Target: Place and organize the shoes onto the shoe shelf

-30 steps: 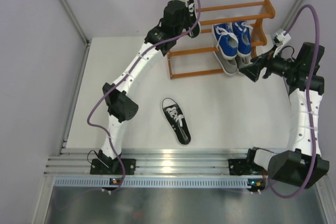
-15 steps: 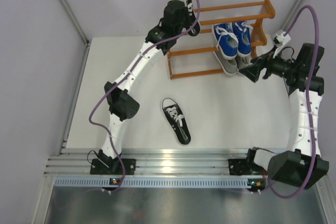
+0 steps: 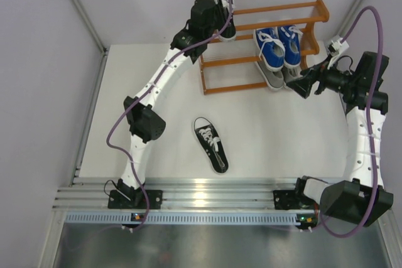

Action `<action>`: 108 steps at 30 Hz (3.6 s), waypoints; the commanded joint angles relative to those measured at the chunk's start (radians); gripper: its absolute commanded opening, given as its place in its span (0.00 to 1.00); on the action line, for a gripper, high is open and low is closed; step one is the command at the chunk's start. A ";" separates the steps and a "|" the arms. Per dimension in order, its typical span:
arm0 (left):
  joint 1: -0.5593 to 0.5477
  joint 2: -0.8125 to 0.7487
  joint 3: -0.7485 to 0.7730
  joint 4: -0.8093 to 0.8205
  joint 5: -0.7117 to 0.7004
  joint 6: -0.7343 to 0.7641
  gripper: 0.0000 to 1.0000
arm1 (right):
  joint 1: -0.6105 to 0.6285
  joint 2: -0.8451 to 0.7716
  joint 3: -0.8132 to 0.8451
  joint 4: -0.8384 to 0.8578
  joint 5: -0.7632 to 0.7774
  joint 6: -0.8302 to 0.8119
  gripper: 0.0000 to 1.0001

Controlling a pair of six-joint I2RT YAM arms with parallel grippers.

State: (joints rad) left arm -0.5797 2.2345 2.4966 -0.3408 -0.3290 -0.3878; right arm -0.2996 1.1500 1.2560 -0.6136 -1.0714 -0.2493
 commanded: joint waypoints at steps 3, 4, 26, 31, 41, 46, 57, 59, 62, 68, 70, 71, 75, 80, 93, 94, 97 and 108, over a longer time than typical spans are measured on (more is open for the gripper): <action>0.007 -0.036 0.038 0.040 0.034 -0.023 0.45 | -0.015 -0.024 0.006 0.051 -0.033 0.012 0.86; 0.006 -0.042 0.038 0.042 0.042 -0.031 0.48 | -0.015 -0.024 0.006 0.051 -0.035 0.010 0.86; 0.029 -0.735 -0.692 0.079 0.119 -0.054 0.94 | 0.474 0.117 0.087 -0.528 0.146 -0.578 0.87; 0.035 -1.069 -1.109 0.045 0.035 -0.143 0.99 | 0.834 0.080 -0.119 -0.270 0.390 -0.379 0.88; 0.035 -1.529 -1.622 -0.144 -0.127 -0.397 0.98 | 1.085 0.206 -0.320 0.156 0.603 0.166 0.90; 0.035 -1.604 -1.665 -0.213 -0.140 -0.442 0.98 | 1.148 0.270 -0.369 0.232 0.662 0.237 0.89; 0.035 -1.633 -1.657 -0.265 -0.157 -0.450 0.98 | 1.195 0.453 -0.316 0.227 0.811 0.232 0.58; 0.035 -1.635 -1.657 -0.267 -0.159 -0.450 0.98 | 1.197 0.448 -0.310 0.227 0.798 0.216 0.27; 0.037 -1.636 -1.661 -0.268 -0.159 -0.448 0.98 | 1.194 0.393 -0.297 0.204 0.801 0.188 0.00; 0.037 -1.633 -1.668 -0.265 -0.163 -0.444 0.98 | 1.096 0.199 -0.251 0.126 0.647 0.131 0.00; 0.037 -1.627 -1.665 -0.264 -0.163 -0.436 0.98 | 1.021 0.116 -0.222 0.115 0.572 0.124 0.00; 0.037 -1.627 -1.664 -0.265 -0.165 -0.434 0.98 | 0.995 0.093 -0.207 0.109 0.558 0.125 0.00; 0.037 -1.627 -1.661 -0.264 -0.173 -0.427 0.98 | 0.861 0.011 -0.049 0.065 0.504 0.154 0.00; 0.035 -1.626 -1.665 -0.256 -0.180 -0.419 0.98 | 0.743 0.002 0.101 0.029 0.475 0.214 0.00; 0.037 -1.593 -1.677 -0.228 -0.130 -0.398 0.98 | 0.621 0.215 0.051 -0.382 0.473 -0.694 0.55; 0.037 -1.593 -1.683 -0.228 -0.130 -0.396 0.98 | 0.593 0.214 0.036 -0.373 0.450 -0.790 0.61; 0.035 -1.593 -1.694 -0.219 -0.127 -0.396 0.98 | 0.515 0.214 -0.030 -0.328 0.455 -1.117 0.71; 0.037 -1.584 -1.730 -0.201 -0.074 -0.413 0.98 | 0.505 0.611 0.267 -0.546 0.349 -1.535 0.99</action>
State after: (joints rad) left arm -0.5480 0.6647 0.7803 -0.5842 -0.4217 -0.7986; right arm 0.1879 1.6939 1.4380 -1.0725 -0.6449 -1.6192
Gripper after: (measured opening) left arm 0.984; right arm 0.991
